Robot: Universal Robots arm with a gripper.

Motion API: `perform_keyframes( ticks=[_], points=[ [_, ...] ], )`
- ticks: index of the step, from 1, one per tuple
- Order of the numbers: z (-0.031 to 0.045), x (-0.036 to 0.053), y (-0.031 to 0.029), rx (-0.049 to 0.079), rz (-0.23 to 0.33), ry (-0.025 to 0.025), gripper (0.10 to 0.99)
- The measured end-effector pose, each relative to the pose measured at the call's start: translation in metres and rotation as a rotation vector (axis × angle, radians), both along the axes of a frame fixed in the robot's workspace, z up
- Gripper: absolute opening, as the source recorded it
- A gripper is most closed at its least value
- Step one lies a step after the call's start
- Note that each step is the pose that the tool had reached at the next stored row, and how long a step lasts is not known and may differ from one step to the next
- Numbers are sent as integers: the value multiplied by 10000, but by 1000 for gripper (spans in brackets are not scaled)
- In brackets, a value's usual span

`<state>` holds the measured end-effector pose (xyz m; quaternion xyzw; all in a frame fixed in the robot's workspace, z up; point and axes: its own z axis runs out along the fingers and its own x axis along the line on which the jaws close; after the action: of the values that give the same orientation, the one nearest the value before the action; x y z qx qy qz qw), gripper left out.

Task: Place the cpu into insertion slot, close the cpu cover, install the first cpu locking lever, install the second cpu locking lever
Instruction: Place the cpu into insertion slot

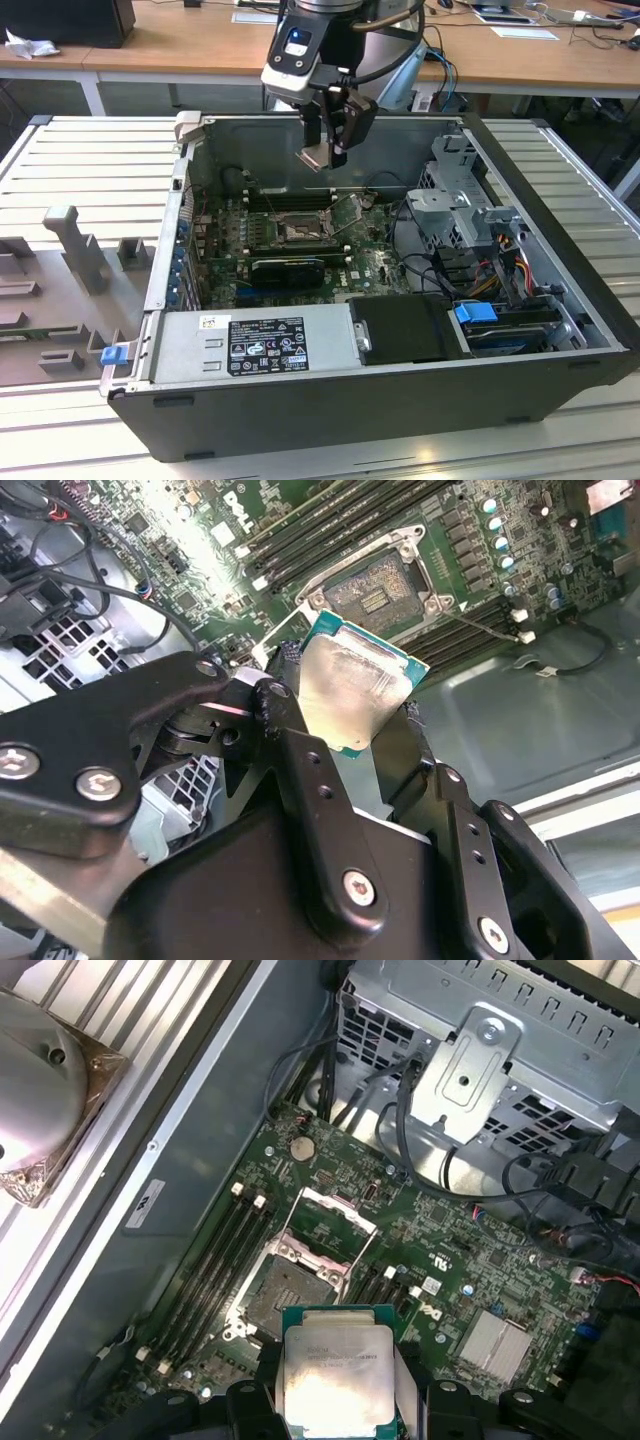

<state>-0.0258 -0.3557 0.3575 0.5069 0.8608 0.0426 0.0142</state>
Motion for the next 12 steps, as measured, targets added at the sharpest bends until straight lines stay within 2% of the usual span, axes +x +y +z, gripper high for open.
perform_keyframes(
  ticks=[12],
  points=[
    [-1, 0, 0, 0, -465, 0, 529]
  ],
)
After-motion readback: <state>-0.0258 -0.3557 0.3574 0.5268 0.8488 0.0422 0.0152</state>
